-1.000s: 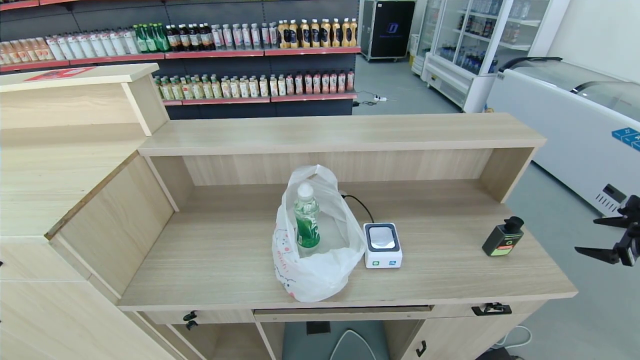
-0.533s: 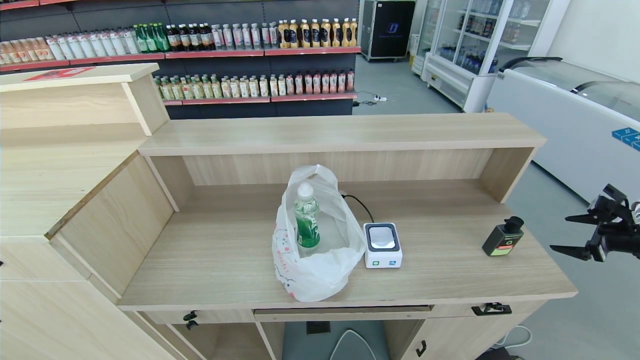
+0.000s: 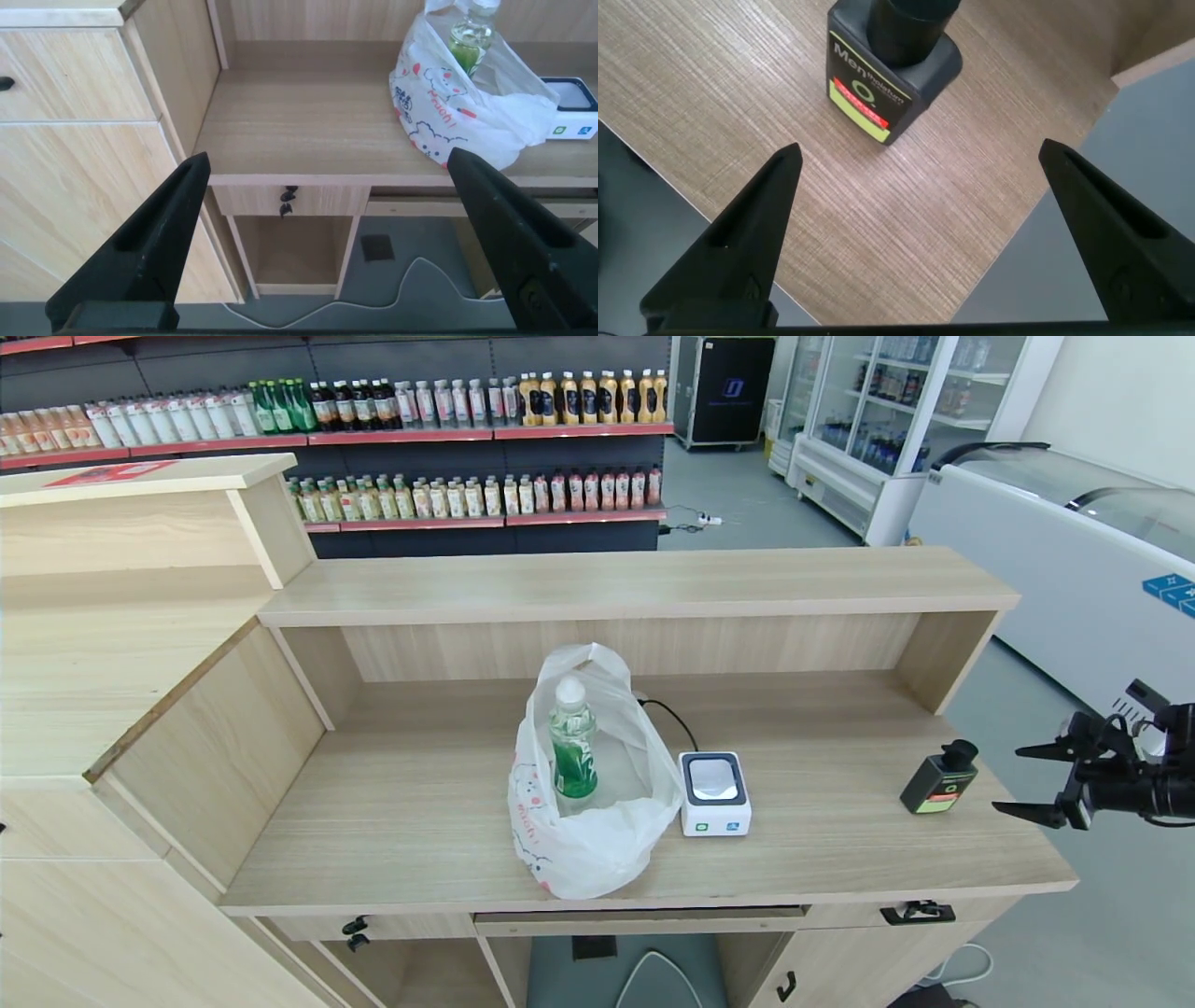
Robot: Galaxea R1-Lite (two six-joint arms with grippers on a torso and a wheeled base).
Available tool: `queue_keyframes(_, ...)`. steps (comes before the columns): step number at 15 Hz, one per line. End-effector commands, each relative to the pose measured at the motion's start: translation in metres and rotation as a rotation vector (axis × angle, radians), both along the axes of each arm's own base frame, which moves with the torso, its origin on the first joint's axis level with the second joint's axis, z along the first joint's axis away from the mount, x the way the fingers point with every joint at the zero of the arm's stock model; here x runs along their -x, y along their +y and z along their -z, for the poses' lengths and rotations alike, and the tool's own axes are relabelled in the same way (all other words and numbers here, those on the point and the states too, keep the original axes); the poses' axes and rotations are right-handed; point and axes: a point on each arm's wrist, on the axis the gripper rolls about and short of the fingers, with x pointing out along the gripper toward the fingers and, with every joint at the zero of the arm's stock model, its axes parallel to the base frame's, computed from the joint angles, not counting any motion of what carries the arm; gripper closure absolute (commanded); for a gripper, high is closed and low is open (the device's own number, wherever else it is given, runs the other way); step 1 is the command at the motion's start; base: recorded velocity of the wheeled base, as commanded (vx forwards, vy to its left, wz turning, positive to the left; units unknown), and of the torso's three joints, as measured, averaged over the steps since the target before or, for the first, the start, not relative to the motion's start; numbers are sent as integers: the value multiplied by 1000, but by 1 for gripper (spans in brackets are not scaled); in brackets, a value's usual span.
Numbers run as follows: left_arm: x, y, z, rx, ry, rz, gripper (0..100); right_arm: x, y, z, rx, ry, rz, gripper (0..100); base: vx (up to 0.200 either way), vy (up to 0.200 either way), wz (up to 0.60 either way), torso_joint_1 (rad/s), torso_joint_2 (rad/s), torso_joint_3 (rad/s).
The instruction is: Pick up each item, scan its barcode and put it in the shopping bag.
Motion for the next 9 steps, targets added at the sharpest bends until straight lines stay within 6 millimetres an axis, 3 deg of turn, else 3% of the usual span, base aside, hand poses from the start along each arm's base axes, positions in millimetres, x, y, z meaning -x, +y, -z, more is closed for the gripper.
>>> queue_keyframes(1,0,0,0,0,-1,0,0,-4,3,5,-4,6,-10,0,0,0,0,0,0,0)
queue_keyframes(9,0,0,0,1,-1,0,0,-16,15,16,6,14,-47,0,0,0,0,0,0,0)
